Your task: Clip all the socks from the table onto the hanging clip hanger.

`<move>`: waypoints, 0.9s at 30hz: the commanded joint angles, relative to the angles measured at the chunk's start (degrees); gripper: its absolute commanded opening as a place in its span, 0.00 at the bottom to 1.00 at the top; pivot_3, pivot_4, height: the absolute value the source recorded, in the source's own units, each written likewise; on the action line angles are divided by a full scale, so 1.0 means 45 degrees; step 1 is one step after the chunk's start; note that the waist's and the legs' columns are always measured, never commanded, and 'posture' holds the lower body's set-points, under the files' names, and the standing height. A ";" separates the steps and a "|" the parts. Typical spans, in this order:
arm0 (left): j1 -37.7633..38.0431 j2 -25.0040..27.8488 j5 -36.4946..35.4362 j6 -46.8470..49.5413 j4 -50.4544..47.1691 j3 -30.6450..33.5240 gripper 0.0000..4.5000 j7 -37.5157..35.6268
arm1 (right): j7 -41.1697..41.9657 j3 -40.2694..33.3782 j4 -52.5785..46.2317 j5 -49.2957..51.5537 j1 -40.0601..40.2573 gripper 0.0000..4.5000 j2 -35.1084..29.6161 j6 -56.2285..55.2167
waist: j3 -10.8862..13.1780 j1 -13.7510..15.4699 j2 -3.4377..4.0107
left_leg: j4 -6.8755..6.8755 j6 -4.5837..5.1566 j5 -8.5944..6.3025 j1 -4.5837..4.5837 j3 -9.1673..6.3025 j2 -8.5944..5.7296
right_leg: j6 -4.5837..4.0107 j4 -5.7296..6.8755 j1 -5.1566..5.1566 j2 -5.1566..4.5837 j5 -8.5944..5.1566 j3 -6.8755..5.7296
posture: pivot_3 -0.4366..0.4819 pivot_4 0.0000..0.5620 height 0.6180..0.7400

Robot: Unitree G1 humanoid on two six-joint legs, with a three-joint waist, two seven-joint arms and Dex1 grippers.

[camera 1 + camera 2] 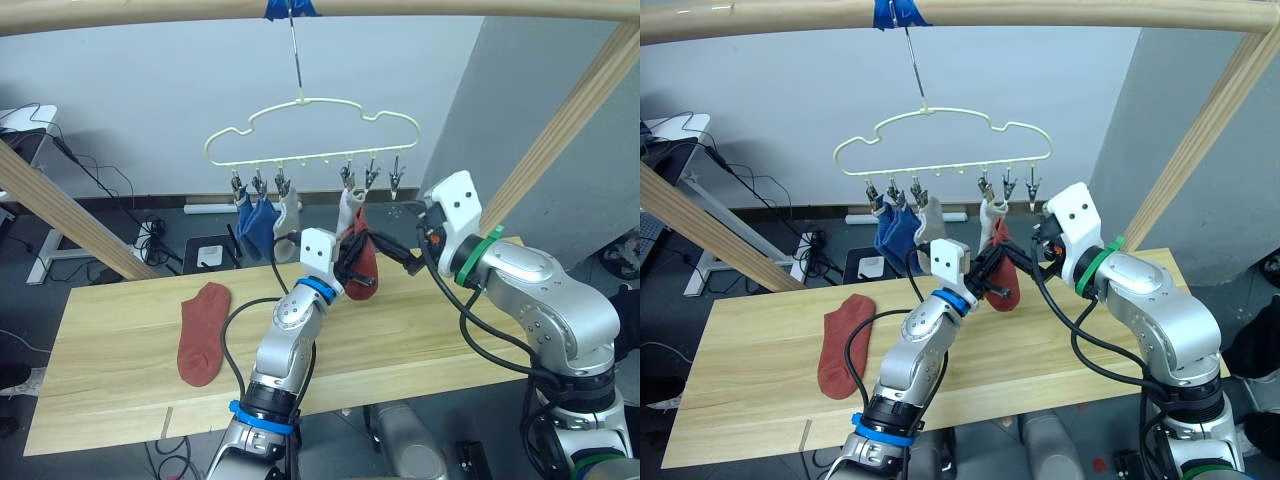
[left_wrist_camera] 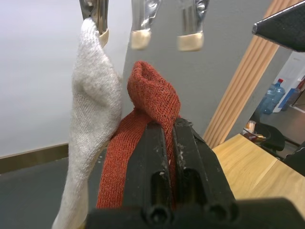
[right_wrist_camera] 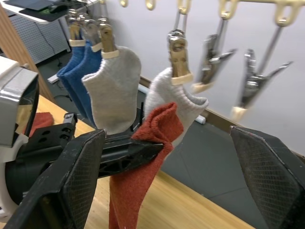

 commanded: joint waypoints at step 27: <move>-0.0393 0.0453 0.0656 -0.1099 -0.0792 -0.0291 0.00 -0.0572 | -0.1906 -0.0191 0.0697 -0.0717 -0.0851 0.97 0.1930 -0.1313 | 0.0000 0.0012 0.0001 | 0.0013 0.0000 0.0000 0.0001 -0.0003 0.0001 | 0.0000 0.0020 0.0000 0.0000 0.0001 0.0000 | 0.19 0.41 1.00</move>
